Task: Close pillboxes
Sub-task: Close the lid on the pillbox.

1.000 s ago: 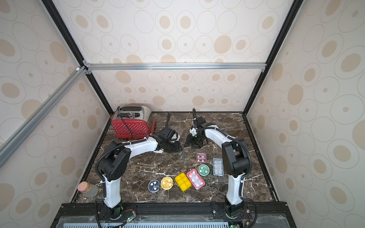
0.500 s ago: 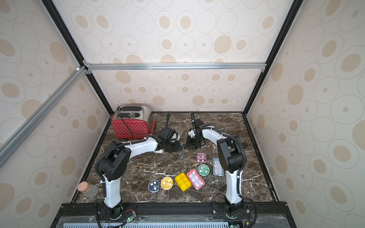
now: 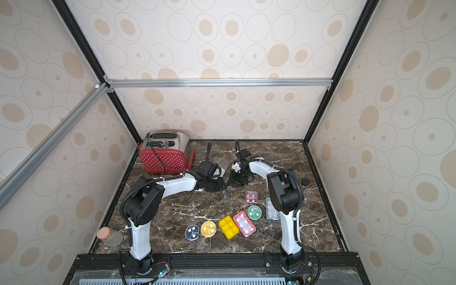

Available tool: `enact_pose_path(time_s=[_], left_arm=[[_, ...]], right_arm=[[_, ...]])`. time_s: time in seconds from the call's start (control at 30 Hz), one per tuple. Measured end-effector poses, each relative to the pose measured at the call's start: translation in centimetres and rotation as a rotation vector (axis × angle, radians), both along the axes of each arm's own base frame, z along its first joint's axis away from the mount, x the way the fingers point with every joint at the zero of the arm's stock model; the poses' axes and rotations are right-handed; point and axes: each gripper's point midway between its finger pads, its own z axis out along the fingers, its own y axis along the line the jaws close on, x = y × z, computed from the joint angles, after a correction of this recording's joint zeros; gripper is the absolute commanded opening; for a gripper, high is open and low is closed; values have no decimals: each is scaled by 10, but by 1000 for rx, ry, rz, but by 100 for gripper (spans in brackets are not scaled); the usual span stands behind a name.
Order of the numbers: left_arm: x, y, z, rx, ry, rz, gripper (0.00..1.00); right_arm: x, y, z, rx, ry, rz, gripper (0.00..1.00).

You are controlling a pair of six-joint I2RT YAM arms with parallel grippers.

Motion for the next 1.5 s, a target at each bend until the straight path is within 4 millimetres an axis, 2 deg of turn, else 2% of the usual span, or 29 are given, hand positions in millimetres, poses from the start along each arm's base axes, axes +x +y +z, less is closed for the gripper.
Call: enact_pose_path(time_s=[0.13, 0.3, 0.4, 0.57, 0.67, 1.07, 1.5], left_arm=[[0, 0, 0, -3, 3, -1, 39], [-1, 0, 4, -8, 0, -1, 48], [-2, 3, 14, -3, -14, -6, 52], [-2, 10, 42, 4, -76, -5, 56], [2, 12, 49, 9, -100, 7, 57], [8, 24, 17, 40, -59, 104, 58], [5, 26, 4, 34, -31, 115, 44]], right_arm=[[-2, 1, -8, -3, 21, 0, 34], [-2, 2, -9, -1, 25, -1, 33], [-2, 3, -8, 7, 24, 1, 33], [-1, 4, -8, 13, 21, 1, 33], [-1, 4, -8, 13, 19, 1, 33], [-1, 4, -8, 14, 18, 4, 33], [-5, 3, -11, 11, 28, 8, 33]])
